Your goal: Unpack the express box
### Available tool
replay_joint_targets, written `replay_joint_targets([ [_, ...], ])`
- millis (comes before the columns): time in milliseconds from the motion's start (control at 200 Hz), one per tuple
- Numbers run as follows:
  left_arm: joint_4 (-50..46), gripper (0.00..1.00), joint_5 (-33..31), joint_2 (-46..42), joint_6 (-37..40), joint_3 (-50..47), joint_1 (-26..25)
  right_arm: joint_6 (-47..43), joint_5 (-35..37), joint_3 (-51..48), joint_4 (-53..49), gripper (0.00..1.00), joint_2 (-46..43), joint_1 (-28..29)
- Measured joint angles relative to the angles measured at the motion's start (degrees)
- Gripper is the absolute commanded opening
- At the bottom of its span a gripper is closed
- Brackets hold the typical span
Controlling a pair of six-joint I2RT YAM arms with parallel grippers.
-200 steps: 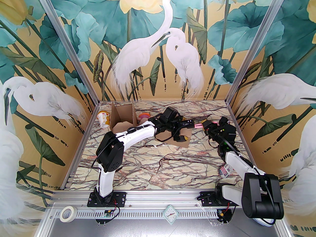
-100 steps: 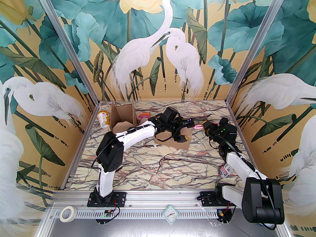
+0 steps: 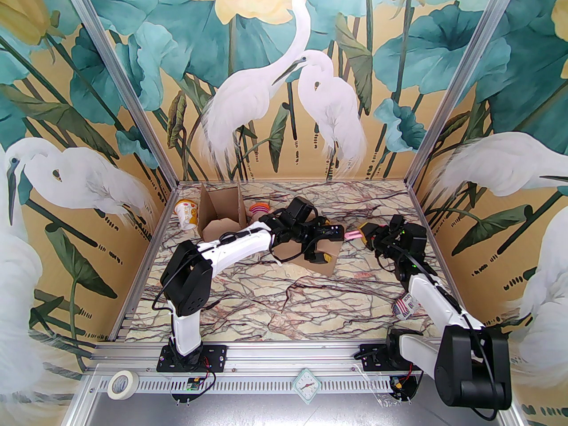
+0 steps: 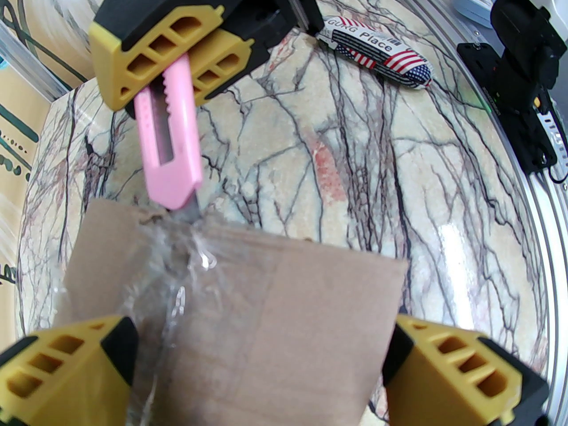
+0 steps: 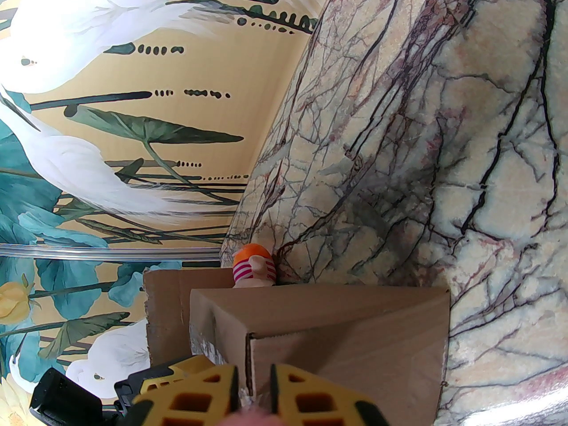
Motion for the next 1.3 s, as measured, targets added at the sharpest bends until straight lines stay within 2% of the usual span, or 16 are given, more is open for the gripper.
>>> replay_joint_targets([
  [360, -3.3, 0.98, -0.5, -0.3, 1.9, 1.5, -0.9, 0.9, 0.2, -1.0, -3.2, 0.0, -3.9, 0.0],
  [575, -5.0, 0.98, -1.5, 0.4, -0.5, 3.3, -1.3, 2.0, 1.0, -2.5, -2.0, 0.0, -5.1, -0.1],
  [880, -5.0, 0.98, -3.7, 2.0, -7.0, 6.2, -2.5, 4.2, 6.2, -3.8, -3.3, 0.0, -10.1, -0.4],
  [1300, -5.3, 0.97, -4.9, 4.4, -9.2, 8.4, -4.2, 7.1, 14.6, -6.0, -11.4, 0.0, -18.8, 0.2],
])
